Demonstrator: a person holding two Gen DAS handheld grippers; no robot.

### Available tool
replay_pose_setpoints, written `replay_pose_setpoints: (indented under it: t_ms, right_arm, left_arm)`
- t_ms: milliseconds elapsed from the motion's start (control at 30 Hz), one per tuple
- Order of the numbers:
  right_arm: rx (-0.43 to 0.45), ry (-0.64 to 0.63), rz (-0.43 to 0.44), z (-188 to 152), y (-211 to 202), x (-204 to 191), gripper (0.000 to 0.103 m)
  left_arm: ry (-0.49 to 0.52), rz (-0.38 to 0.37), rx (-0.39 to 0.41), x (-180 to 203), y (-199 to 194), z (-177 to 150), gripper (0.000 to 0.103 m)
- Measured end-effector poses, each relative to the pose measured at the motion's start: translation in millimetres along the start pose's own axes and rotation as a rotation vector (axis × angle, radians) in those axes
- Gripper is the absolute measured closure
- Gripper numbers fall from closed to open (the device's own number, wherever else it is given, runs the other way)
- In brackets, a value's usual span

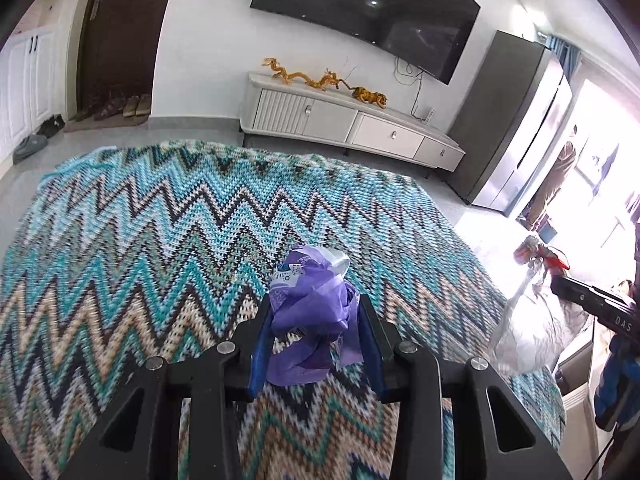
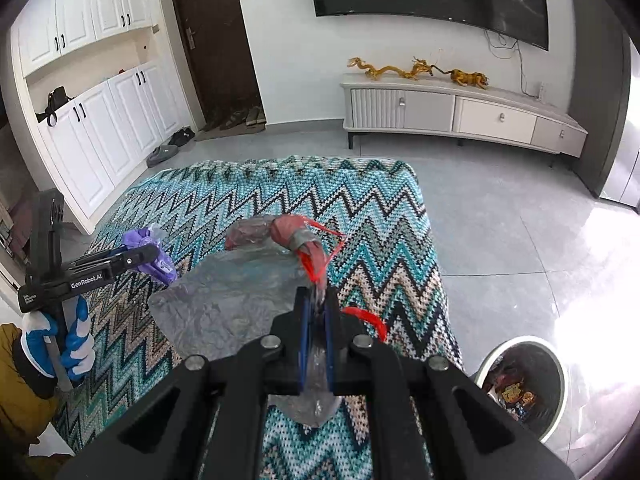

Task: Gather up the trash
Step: 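Lift both held items and carry them over the trash bin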

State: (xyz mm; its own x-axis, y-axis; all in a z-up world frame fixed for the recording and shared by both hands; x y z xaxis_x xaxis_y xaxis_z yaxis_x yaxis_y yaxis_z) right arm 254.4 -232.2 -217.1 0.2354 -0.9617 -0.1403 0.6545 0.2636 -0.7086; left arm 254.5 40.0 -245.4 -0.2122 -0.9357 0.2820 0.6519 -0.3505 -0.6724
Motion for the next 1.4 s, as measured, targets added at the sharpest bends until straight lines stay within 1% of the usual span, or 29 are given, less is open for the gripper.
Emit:
replay_pose_setpoints:
  t_ms: [200,367,433,533,700,800,900,1033,1100,1200,1267,1400]
  right_arm:
    - [0.075,0.019,-0.018,-4.9,-48.1,-4.9,0.097]
    - [0.144,0.027,-0.038,-5.1,-90.2,0.7,0.097]
    - [0.172,0.043,-0.050,-6.9,-107.6,12.3,0.097]
    - [0.202,0.082,-0.082,-14.4,-128.9,35.7,0.097]
    - [0.235,0.160,-0.157,-34.7,-158.7,92.8,0.097]
    - [0.238,0.213,-0.216,-52.5,-169.1,135.8,0.097]
    - [0.227,0.288,-0.278,-78.7,-172.0,189.0,0.097]
    - [0.184,0.398,-0.346,-122.1,-161.5,258.5,0.097]
    - [0.162,0.449,-0.360,-143.6,-153.5,286.6,0.097]
    - [0.115,0.518,-0.380,-172.7,-135.1,327.1,0.097]
    - [0.084,0.551,-0.384,-185.2,-120.3,344.9,0.097]
    - [0.028,0.593,-0.372,-202.1,-84.0,361.3,0.097]
  left_arm:
    - [0.063,0.002,0.063,29.0,-57.2,1.9,0.066]
    - [0.107,-0.022,0.112,66.0,-87.2,14.3,0.066]
    - [0.135,-0.038,0.126,88.0,-91.5,21.5,0.066]
    - [0.172,-0.087,0.125,126.6,-91.0,30.1,0.066]
    - [0.247,-0.186,0.079,206.4,-72.7,37.2,0.066]
    - [0.301,-0.243,0.033,262.8,-52.2,31.6,0.066]
    - [0.366,-0.285,-0.025,324.3,-21.0,17.6,0.066]
    - [0.461,-0.338,-0.111,396.5,27.1,-5.6,0.066]
    - [0.497,-0.362,-0.160,427.3,53.3,-20.4,0.066]
    - [0.544,-0.368,-0.222,460.7,90.5,-43.6,0.066]
    - [0.557,-0.364,-0.272,476.9,117.4,-55.1,0.066]
    - [0.567,-0.334,-0.341,495.7,167.2,-69.8,0.064]
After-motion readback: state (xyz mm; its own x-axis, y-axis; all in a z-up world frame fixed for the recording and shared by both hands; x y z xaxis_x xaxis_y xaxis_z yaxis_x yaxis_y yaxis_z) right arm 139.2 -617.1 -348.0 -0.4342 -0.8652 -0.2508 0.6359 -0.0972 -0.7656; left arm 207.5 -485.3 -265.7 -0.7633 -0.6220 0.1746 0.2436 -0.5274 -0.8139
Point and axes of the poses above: each gripper's, at about its wrist camera, not at the fingertips, and y roughly the way its jaws point, x to its right, z to its top, the point moved 9 cm from there along y, roughly the way its jaws point, and after that the axes turned 1 degree about -x, right-handed, at the moved point
